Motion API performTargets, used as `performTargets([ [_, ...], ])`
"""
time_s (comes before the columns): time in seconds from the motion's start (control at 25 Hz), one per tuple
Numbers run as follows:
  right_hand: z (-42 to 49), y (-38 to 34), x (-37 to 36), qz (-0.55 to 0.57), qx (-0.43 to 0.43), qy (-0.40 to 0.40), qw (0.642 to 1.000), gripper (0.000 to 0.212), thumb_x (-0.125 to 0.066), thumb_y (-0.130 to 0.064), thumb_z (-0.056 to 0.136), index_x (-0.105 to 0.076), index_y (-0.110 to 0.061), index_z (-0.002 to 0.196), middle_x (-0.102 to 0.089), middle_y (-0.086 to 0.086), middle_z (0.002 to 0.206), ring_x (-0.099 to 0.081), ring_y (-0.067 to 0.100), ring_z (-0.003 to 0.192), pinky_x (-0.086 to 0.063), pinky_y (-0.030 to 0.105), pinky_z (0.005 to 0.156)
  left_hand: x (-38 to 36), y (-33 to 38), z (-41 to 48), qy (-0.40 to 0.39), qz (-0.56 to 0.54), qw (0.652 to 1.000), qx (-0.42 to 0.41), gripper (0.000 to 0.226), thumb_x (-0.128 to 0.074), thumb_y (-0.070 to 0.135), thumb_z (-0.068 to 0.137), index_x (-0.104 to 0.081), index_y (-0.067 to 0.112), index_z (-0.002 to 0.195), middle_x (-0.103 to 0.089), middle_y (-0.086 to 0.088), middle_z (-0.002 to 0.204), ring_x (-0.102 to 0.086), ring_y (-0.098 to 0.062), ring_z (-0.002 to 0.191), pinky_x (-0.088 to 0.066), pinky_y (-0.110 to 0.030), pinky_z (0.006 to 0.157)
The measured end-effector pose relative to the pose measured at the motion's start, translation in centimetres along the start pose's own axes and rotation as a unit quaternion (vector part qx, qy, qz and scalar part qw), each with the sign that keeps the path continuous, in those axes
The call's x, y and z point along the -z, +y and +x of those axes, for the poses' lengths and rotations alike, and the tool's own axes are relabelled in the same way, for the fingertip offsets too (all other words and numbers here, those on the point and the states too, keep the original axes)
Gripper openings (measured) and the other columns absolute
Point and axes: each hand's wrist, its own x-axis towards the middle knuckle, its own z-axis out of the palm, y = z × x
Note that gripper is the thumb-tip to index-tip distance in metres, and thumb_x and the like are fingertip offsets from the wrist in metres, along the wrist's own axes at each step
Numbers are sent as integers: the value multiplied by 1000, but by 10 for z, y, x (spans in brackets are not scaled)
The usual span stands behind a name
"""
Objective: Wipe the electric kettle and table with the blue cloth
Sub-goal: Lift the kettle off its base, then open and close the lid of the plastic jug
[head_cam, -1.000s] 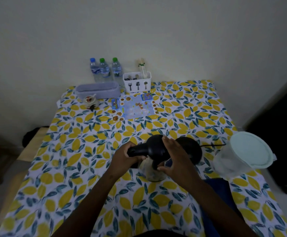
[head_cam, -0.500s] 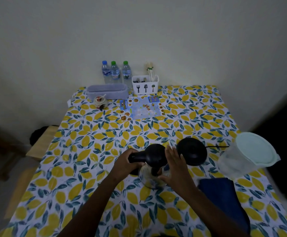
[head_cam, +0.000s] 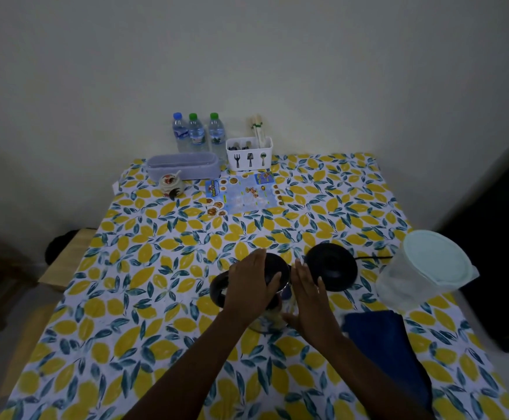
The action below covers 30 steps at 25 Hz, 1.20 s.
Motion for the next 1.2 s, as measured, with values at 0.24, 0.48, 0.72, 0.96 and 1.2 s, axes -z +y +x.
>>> performTargets([
  [0.24,-2,1,-2,14,0,3,1000,91,-30,-67,85,21,-18,142,25,6,155,19,24,145,13,42,116,8,7,-2,28,-112,993,-5,48,-41,31,101,-35,10,143,-48,-11,143,-46,-29,129,-34,-42,109],
  [0.48,-1,-2,-4,42,-8,23,999,96,-39,-68,82,9,-17,147,18,3,156,15,23,146,11,41,116,36,-20,-26,98,-450,879,123,38,-33,16,104,-42,21,141,-43,4,146,-43,-18,135,-44,-16,102],
  [0.72,0,-11,-7,11,-38,19,999,105,-58,-59,82,8,-11,148,17,3,156,18,19,143,2,46,118,54,-34,-46,123,-517,826,188,29,-38,26,104,-59,27,124,-63,5,125,-58,-6,115,-50,-4,78],
  [0.96,-14,-19,-9,32,-42,34,998,100,-60,-54,83,2,-10,149,12,3,157,10,23,146,-1,46,118,62,-39,-51,230,-293,922,108,46,-45,43,98,-46,25,140,-46,9,146,-35,0,136,-28,-31,117],
  [1.2,-52,-18,-18,117,-81,97,985,87,-56,-48,87,-4,-19,149,-1,2,161,4,21,148,-3,46,117,46,-17,-39,118,-111,981,-110,44,-45,31,100,-46,14,140,-49,-3,146,-27,-13,144,-11,-40,123],
])
